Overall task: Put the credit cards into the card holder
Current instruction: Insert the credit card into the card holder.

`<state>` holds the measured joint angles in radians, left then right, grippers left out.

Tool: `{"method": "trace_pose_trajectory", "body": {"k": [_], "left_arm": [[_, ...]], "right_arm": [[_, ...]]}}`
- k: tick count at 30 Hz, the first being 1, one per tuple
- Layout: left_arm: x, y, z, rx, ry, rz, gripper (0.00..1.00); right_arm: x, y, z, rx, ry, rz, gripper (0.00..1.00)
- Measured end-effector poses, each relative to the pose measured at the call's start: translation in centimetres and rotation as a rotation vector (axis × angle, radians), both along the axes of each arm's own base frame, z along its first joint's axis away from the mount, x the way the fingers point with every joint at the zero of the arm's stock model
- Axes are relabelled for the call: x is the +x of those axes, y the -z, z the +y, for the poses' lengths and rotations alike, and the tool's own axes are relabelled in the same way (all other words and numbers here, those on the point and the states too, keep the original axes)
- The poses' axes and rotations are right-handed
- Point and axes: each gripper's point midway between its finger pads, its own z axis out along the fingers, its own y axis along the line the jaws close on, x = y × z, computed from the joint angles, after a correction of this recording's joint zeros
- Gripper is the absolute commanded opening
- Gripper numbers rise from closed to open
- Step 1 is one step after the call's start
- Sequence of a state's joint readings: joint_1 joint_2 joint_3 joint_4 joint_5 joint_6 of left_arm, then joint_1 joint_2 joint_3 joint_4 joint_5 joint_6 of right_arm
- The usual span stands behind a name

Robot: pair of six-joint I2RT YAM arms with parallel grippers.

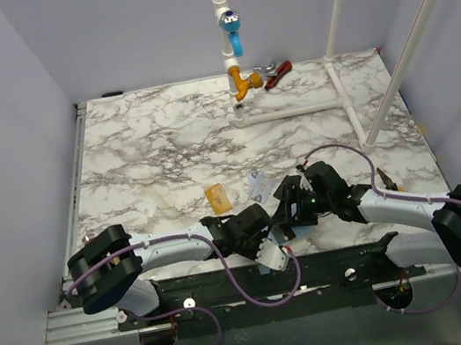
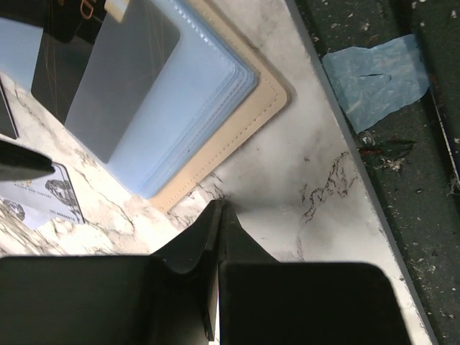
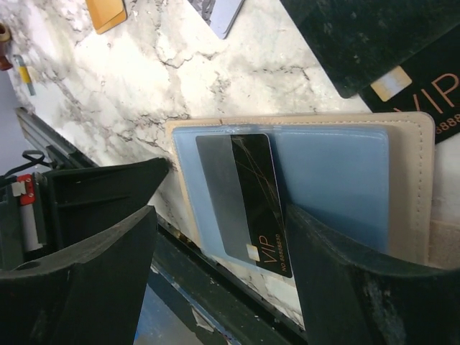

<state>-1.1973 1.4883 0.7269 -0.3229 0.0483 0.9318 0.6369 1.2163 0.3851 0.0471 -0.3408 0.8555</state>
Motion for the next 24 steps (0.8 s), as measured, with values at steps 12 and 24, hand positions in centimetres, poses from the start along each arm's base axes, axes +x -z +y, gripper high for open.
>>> {"method": "trace_pose_trajectory", "body": {"k": [12, 24], "left_arm": [[0.3, -0.9, -0.8, -0.079, -0.026, 0.002, 0.00], [0.2, -0.2, -1.3, -0.114, 0.005, -0.012, 0.00]], "right_arm": [[-0.7, 0.2, 0.4, -0.058, -0.027, 0.010, 0.69], [-1.6, 0.4, 2.7, -0.119, -0.065, 0.009, 0.67]]}}
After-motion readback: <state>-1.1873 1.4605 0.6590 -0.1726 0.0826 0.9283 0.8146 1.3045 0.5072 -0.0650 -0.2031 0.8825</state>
